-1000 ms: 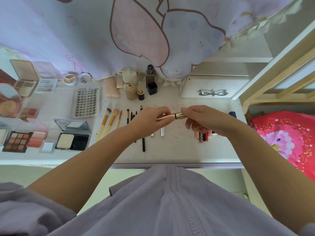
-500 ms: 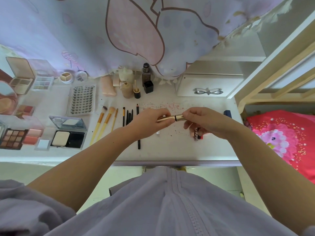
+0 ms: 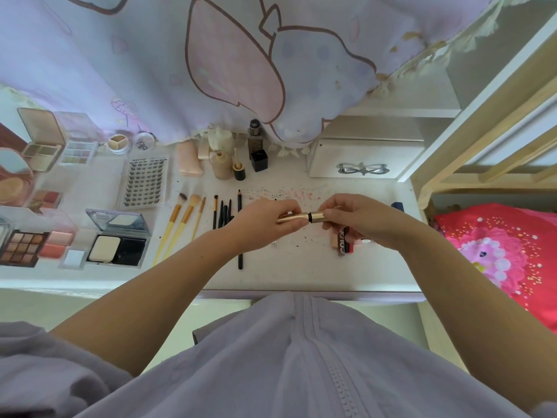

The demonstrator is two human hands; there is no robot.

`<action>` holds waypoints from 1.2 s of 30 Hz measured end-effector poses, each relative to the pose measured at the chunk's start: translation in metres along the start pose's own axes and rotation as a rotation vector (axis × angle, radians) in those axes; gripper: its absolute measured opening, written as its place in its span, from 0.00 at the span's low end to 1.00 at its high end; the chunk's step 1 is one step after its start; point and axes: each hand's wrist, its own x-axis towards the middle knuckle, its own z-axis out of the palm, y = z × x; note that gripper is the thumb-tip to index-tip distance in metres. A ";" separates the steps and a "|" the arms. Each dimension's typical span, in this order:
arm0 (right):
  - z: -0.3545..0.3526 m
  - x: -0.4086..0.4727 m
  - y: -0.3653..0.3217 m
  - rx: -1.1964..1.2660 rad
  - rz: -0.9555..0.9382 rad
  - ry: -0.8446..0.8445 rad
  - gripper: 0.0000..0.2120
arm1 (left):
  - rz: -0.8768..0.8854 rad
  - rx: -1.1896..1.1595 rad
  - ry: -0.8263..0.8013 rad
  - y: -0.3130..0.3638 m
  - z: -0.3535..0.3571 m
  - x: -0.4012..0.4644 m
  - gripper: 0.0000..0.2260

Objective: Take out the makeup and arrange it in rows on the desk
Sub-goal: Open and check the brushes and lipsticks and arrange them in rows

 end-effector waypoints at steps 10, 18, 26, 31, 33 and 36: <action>-0.018 0.000 0.001 -0.049 -0.014 -0.010 0.11 | -0.066 -0.201 -0.078 -0.004 -0.009 0.008 0.12; -0.040 -0.002 0.020 -0.070 0.058 -0.092 0.07 | -0.252 -0.483 -0.485 -0.017 -0.024 0.021 0.15; -0.047 0.004 0.050 0.107 0.224 -0.020 0.08 | -0.453 -0.772 -0.300 -0.049 -0.025 0.022 0.11; 0.014 0.038 0.050 0.178 0.306 0.042 0.09 | -0.547 -0.600 -0.026 -0.018 0.034 0.040 0.08; 0.033 0.051 0.051 0.133 0.317 0.073 0.09 | -0.552 -0.409 0.072 -0.016 0.047 0.045 0.07; 0.056 0.067 0.054 -0.027 0.301 0.136 0.10 | -0.551 -0.182 0.074 -0.017 0.057 0.049 0.10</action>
